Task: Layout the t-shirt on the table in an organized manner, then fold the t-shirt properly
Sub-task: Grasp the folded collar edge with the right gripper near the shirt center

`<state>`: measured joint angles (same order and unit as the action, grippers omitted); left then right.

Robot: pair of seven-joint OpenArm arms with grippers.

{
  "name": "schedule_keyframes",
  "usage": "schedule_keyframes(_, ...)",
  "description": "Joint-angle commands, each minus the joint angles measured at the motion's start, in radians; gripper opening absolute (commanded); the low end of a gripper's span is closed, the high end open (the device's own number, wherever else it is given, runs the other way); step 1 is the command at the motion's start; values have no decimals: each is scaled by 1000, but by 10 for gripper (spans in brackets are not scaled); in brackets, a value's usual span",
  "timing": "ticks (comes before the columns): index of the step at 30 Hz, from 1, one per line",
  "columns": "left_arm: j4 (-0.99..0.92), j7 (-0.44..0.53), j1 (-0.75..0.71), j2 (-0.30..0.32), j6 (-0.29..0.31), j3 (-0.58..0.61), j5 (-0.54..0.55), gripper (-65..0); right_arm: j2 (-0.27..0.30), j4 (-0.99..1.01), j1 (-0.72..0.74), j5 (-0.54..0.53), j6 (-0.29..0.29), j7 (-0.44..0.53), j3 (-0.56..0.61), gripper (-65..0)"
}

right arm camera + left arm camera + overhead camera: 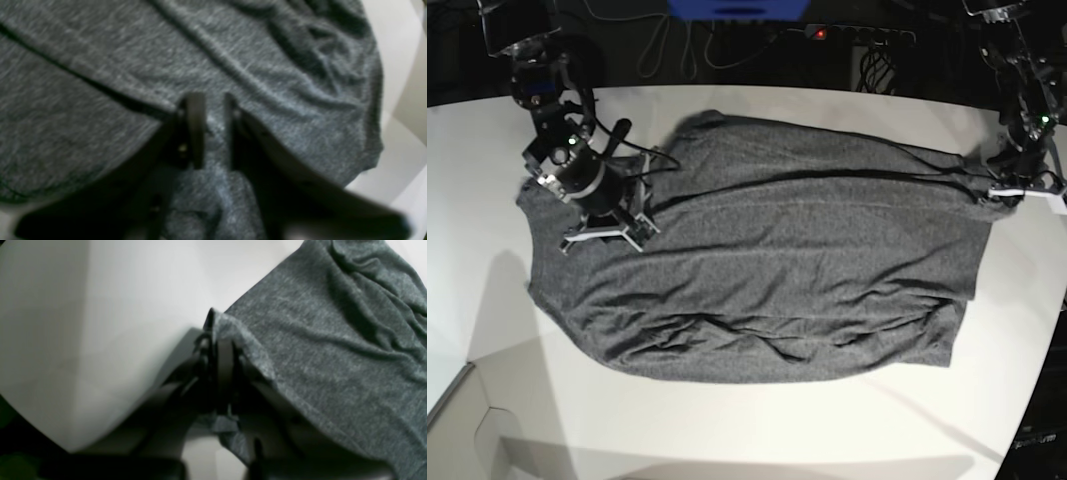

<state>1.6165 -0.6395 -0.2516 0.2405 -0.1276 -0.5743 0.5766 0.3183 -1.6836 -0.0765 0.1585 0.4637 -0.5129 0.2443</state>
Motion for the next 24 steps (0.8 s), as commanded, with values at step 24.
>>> schedule_keyframes(24, 17, 24, 7, 16, -1, -8, 1, -648, 14, 112, 59, -4, -4, 29, 91, -293)
